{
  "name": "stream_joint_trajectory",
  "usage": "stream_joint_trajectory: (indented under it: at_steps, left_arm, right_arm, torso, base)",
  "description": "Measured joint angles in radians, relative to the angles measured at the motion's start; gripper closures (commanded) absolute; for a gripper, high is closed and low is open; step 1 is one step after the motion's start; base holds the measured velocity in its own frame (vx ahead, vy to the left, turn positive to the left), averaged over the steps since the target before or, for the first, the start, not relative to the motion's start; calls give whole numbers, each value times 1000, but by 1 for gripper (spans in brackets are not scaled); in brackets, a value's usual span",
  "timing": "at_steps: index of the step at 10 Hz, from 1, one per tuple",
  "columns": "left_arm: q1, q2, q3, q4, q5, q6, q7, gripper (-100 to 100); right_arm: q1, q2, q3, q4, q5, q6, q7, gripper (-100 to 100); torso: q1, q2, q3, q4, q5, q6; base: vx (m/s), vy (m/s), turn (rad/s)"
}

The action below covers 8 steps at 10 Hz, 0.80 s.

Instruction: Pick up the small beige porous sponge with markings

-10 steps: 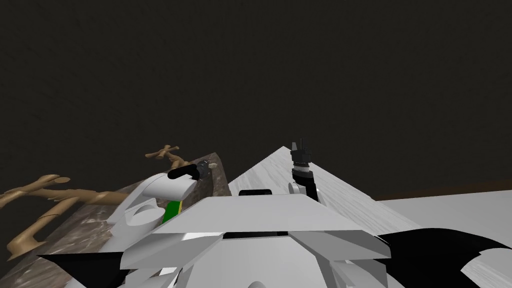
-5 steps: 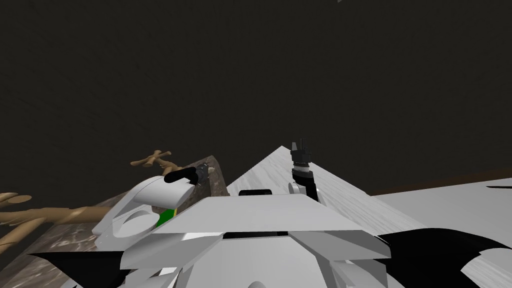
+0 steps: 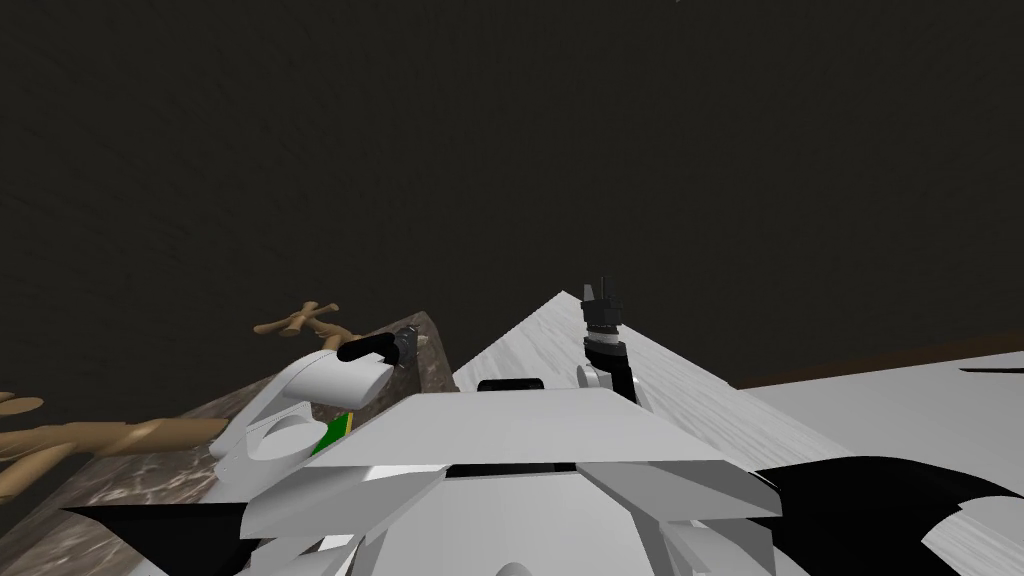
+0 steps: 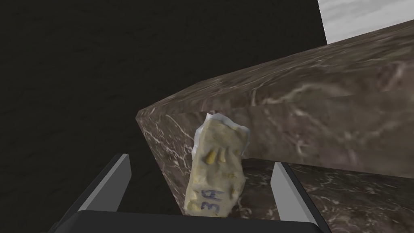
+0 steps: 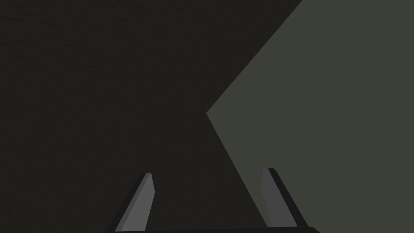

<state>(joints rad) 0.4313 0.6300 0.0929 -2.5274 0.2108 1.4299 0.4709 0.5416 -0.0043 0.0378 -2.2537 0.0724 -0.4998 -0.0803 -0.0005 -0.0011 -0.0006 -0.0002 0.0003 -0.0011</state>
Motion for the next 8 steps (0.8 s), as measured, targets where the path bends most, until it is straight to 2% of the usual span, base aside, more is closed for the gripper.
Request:
stream_joint_trajectory:
  at_steps: [1,5,6,7,8]
  left_arm:
    - [0,0,0,2,0,-3,-1,100]
    - [-1,0,0,2,-1,-3,-2,100]
    - [-1,0,0,2,-1,-3,-2,0]
    - [-1,0,0,2,-1,-3,-2,100]
    - [4,7,7,-16,9,8,2,100]
  right_arm:
    - [0,0,0,0,0,0,0,0]
    - [0,0,0,0,0,0,0,0]
    - [0,0,0,0,0,0,0,0]
    - [0,0,0,0,0,0,0,0]
    - [0,0,0,0,0,0,0,0]
  torso:
    - [0,0,0,0,0,0]
    - [0,0,0,0,0,0]
    - [0,0,0,0,0,0]
    - [0,0,0,0,0,0]
    - [0,0,0,0,0,-1]
  base:
    - [0,0,0]
    - [0,0,0]
    - [0,0,0]
    - [2,1,34]
    - [3,3,29]
